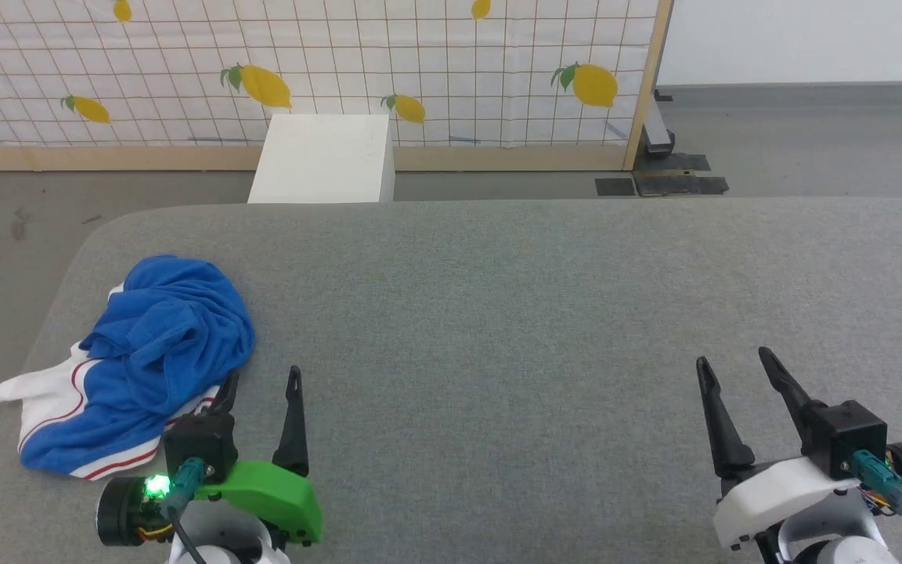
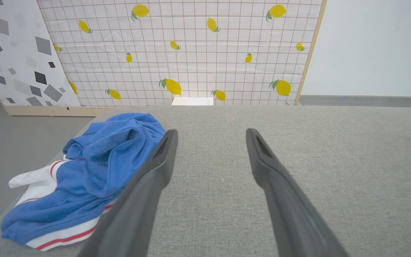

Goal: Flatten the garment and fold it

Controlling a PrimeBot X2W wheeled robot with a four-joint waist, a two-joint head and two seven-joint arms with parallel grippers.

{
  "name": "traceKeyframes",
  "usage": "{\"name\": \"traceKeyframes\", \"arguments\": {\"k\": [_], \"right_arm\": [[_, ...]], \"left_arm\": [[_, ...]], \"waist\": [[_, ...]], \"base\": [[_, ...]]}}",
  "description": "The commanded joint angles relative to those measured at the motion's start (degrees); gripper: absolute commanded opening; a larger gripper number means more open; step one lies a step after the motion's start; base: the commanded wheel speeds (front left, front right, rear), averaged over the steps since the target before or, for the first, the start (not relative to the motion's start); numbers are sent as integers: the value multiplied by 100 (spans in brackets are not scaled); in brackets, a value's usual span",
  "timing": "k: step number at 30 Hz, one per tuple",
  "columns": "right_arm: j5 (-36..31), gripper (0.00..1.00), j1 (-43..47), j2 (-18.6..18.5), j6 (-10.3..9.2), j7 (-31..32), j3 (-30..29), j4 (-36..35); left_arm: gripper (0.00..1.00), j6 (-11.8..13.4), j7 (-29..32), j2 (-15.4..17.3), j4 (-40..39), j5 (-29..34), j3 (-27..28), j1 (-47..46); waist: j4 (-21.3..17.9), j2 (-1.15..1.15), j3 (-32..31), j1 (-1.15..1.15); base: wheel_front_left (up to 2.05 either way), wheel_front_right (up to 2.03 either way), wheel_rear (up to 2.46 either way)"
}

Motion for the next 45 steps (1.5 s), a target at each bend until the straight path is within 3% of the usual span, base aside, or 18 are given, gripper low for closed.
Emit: {"name": "traceKeyframes", "arguments": {"k": [1, 45], "right_arm": [[45, 100, 6, 8, -4, -69, -14, 32], [244, 100, -24, 15, -8, -587, -65, 402]], "left_arm": [[100, 28, -55, 24, 35, -33, -2, -82], [100, 31, -571, -16, 516, -317, -79, -160]], "waist": [[2, 12, -6, 0], [45, 23, -133, 0]], "base": [[0, 0, 0], [0, 0, 0]]}}
